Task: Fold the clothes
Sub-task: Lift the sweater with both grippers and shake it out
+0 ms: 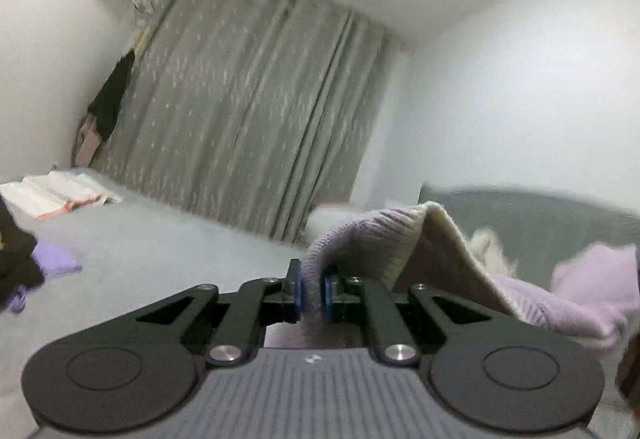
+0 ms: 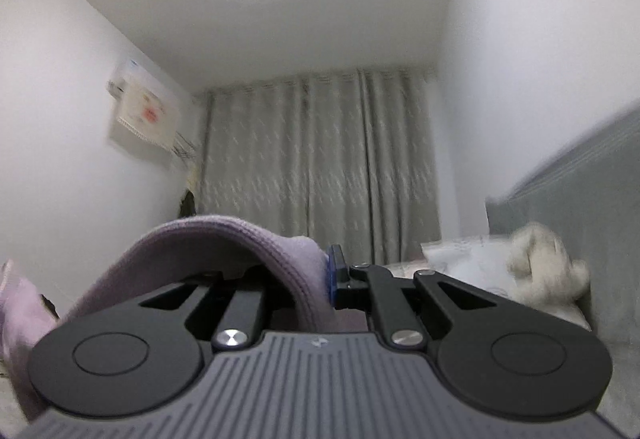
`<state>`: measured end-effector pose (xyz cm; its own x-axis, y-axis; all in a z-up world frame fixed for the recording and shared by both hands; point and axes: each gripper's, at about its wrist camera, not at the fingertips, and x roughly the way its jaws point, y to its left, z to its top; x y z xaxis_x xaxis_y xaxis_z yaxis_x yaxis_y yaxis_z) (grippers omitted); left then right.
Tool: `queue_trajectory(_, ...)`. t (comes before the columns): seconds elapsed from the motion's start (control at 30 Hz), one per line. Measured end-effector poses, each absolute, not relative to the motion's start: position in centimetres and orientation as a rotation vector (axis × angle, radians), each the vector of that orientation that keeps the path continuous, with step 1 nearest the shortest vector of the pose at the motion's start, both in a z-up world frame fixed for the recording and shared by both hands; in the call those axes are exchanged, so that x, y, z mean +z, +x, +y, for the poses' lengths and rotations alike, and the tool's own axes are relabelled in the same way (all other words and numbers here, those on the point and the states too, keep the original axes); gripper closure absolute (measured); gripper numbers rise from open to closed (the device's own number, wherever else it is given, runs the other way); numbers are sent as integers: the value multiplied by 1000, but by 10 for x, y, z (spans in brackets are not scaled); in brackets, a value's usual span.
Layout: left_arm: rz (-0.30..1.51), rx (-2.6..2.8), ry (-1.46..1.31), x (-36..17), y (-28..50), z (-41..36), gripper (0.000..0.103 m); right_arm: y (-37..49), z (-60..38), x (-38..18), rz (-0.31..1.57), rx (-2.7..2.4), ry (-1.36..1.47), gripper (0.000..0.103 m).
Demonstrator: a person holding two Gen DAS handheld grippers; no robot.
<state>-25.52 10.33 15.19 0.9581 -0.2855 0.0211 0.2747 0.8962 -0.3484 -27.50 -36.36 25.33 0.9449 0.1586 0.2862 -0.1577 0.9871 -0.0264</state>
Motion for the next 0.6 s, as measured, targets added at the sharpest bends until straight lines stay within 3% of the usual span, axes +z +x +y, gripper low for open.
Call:
queue_trajectory(0.2, 4, -307, -516, 203, -245, 125, 94, -312, -344, 283, -390, 175, -100, 92)
queue_trajectory(0.4, -171, -350, -454, 287, -281, 116, 94, -342, -338, 305, -499, 162, -147, 92)
queue_trajectory(0.6, -159, -369, -283, 359, -260, 73, 94, -344, -364, 322, -499, 149, -81, 92)
